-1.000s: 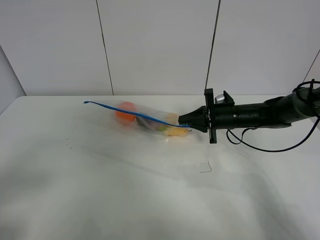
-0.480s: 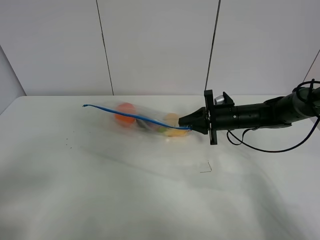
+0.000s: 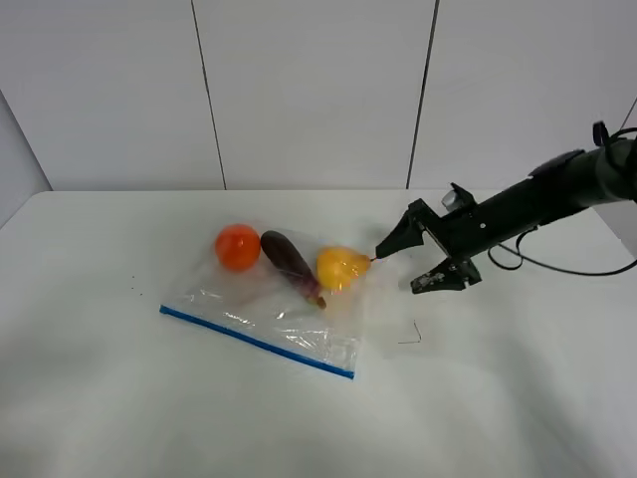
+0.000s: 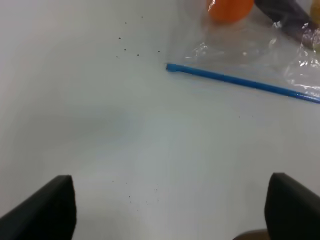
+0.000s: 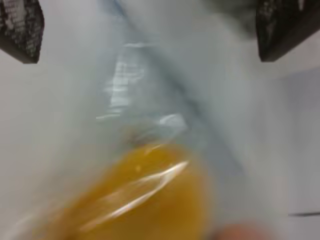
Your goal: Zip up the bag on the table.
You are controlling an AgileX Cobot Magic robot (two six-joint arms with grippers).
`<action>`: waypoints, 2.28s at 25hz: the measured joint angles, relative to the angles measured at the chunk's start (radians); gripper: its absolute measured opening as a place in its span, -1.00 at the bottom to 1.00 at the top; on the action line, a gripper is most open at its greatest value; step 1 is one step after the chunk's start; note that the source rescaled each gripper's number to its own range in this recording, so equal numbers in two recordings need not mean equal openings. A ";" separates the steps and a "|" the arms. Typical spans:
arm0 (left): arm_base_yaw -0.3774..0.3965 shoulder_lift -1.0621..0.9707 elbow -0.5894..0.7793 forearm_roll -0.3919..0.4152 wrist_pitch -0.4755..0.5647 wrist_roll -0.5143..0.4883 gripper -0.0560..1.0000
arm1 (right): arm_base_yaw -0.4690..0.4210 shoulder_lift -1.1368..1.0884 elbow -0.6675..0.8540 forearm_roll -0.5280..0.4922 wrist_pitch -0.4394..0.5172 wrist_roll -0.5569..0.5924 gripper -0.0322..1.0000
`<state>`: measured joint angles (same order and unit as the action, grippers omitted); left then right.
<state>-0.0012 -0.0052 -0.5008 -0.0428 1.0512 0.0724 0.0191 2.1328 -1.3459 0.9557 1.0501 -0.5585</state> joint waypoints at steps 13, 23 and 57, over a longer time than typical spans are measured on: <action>0.000 0.000 0.000 0.000 -0.001 0.000 1.00 | 0.013 -0.007 -0.396 -0.774 0.154 0.412 1.00; 0.000 0.000 0.005 0.000 0.001 0.000 1.00 | 0.013 -0.160 -0.296 -0.818 0.164 0.466 1.00; 0.000 0.000 0.005 0.000 0.001 0.000 1.00 | 0.013 -1.977 0.831 -0.827 0.000 0.467 1.00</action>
<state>-0.0012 -0.0052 -0.4955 -0.0428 1.0525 0.0724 0.0326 0.1553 -0.5149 0.1291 1.0506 -0.0917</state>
